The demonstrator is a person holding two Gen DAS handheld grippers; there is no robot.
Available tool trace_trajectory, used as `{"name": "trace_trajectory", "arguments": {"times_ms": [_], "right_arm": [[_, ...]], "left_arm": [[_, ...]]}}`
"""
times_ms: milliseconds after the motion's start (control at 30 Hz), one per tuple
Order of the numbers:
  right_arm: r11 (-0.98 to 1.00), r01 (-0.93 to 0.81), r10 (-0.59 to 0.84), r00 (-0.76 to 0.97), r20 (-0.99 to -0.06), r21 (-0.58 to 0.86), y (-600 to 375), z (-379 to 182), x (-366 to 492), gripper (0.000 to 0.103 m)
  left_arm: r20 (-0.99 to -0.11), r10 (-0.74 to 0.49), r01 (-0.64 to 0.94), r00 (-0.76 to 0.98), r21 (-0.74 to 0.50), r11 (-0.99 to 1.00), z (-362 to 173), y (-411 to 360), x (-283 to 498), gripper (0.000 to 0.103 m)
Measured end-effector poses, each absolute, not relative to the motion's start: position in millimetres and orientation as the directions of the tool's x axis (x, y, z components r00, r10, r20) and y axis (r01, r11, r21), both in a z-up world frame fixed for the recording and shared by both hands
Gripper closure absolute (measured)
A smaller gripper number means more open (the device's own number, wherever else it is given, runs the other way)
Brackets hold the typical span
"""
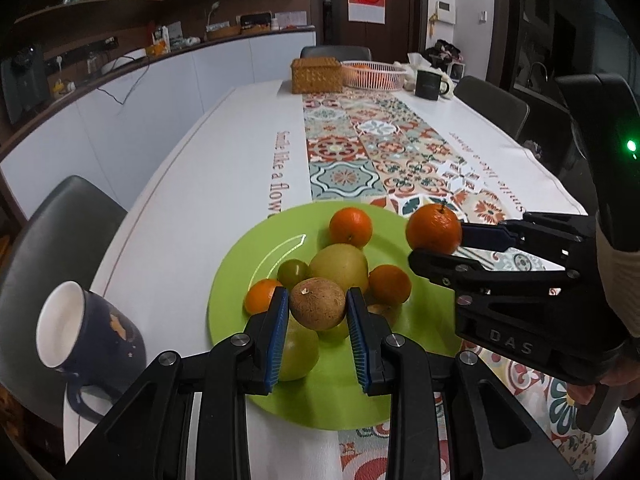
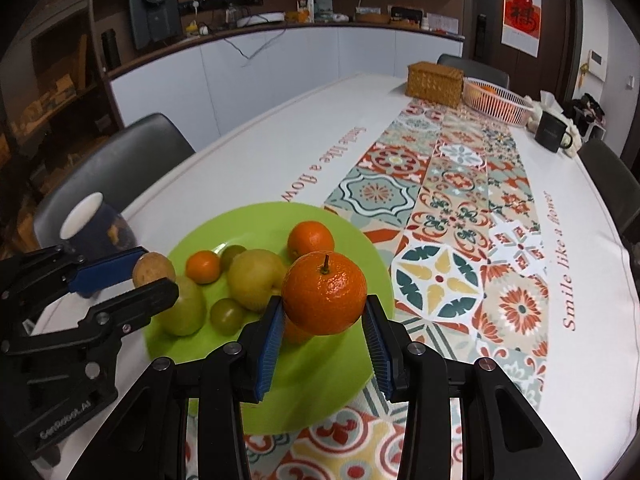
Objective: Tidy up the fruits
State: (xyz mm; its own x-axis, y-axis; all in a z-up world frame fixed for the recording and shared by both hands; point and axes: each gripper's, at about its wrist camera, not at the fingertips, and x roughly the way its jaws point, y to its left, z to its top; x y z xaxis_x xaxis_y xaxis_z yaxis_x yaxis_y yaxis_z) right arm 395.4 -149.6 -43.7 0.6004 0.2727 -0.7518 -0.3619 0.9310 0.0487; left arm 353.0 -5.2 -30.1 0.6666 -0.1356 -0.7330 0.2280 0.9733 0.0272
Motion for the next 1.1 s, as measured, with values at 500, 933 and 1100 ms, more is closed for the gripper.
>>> {"name": "trace_trajectory", "arguments": {"times_ms": [500,933,1100], "right_arm": [[0.931,-0.364,0.248,0.603,-0.758,0.016,-138.2,-54.0,409.1,0.051],[0.956,-0.294,0.225,0.688,-0.690,0.019,-171.6,-22.8,354.4,0.045],[0.966,-0.256,0.216,0.730,-0.648,0.033,-187.2,-1.0,321.6,0.042]], "left_arm": [[-0.752,-0.123,0.207,0.648,0.018,0.978,-39.2,-0.3,362.7,0.052],[-0.684,-0.067,0.141,0.727,0.053,0.989,-3.6,2.0,315.0,0.038],[-0.633,-0.043,0.124,0.773,0.085,0.989,18.9,-2.4,285.2,0.032]]}}
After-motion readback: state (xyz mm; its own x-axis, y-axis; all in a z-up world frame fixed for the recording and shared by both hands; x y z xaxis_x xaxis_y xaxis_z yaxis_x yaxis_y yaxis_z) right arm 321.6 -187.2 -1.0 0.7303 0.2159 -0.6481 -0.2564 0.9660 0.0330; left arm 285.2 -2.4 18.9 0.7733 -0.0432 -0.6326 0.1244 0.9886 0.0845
